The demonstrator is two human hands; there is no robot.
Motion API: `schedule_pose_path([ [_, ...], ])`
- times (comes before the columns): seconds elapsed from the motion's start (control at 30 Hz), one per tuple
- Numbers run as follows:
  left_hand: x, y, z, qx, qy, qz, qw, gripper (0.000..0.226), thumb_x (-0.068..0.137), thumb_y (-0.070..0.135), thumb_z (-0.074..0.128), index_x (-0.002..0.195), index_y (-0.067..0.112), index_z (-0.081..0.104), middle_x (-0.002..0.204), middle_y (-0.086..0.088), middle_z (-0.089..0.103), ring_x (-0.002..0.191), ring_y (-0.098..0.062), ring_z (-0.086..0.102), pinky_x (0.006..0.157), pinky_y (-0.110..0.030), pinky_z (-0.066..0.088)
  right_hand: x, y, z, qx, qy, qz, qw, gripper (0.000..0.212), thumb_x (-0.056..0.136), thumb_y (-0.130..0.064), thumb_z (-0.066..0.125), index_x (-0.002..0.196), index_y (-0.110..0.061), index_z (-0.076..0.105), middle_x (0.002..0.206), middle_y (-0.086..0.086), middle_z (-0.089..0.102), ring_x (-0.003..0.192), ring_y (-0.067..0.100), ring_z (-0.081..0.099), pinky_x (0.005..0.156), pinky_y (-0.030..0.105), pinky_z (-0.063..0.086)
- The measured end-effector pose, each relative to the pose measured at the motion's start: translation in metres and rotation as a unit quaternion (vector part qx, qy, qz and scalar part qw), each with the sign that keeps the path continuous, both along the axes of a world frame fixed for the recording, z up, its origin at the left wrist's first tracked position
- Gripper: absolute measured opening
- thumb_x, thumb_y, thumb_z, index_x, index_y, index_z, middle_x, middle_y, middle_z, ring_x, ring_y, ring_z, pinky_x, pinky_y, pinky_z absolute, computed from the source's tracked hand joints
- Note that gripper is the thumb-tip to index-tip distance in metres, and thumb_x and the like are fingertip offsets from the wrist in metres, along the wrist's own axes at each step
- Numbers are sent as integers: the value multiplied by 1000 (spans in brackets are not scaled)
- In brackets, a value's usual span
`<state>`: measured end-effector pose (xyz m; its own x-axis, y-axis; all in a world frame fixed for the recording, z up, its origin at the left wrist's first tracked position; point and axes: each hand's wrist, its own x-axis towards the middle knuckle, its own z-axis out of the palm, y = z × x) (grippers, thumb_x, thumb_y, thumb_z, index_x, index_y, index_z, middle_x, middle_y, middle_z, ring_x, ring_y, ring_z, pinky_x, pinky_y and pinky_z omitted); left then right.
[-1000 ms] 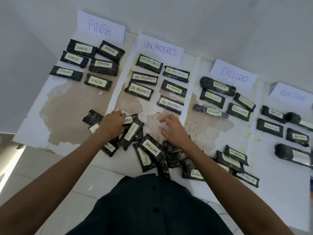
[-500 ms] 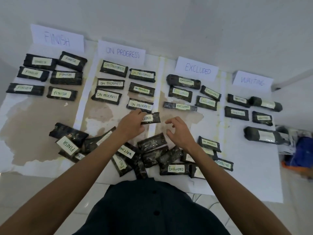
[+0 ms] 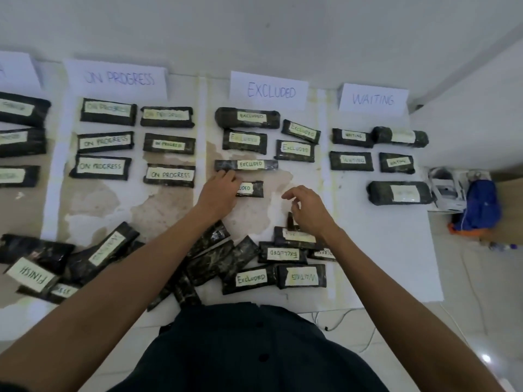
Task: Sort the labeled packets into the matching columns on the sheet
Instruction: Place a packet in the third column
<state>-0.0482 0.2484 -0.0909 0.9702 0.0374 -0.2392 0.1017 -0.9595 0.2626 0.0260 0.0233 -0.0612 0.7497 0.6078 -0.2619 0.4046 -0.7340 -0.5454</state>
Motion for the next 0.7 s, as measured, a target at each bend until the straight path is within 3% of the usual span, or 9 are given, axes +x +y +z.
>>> schedule_pose_path([
  [0.1,1,-4,-6,7,-8,7,1000,44,78,9,61,120,5,52,116,-15,52,104,-34,48,89,-44,45,18,-26,3,-7,27,-42,999,37,86,12,40,106,-8,64,113,10,64,105,23,57,93,24,41],
  [0.2,0,-6,-4,6,-18,15,1000,46,75,9,62,120,6,54,116,-16,53,104,-35,48,89,-45,44,28,-45,8,-55,78,-11,995,33,85,-1,56,115,-14,61,117,6,62,99,14,51,94,29,44],
  [0.3,-4,-12,3,-13,-27,41,999,49,75,10,62,123,7,53,120,-17,51,110,-36,47,90,-46,43,28,-52,7,-124,119,42,984,46,80,-13,71,123,-18,56,123,4,57,106,16,51,96,31,43],
  [0.43,-19,-30,9,-58,-38,45,997,45,76,10,60,121,6,57,121,-16,52,113,-36,46,92,-47,45,19,-50,-1,-176,73,101,976,50,76,-14,73,123,-19,56,121,6,52,110,25,51,95,39,44],
  [0.7,-44,-60,12,-118,-18,62,991,41,81,15,57,122,12,57,121,-8,52,111,-26,46,95,-39,43,20,-47,-5,-191,76,87,975,62,71,-25,75,127,-15,50,119,6,51,111,25,46,96,35,42],
])
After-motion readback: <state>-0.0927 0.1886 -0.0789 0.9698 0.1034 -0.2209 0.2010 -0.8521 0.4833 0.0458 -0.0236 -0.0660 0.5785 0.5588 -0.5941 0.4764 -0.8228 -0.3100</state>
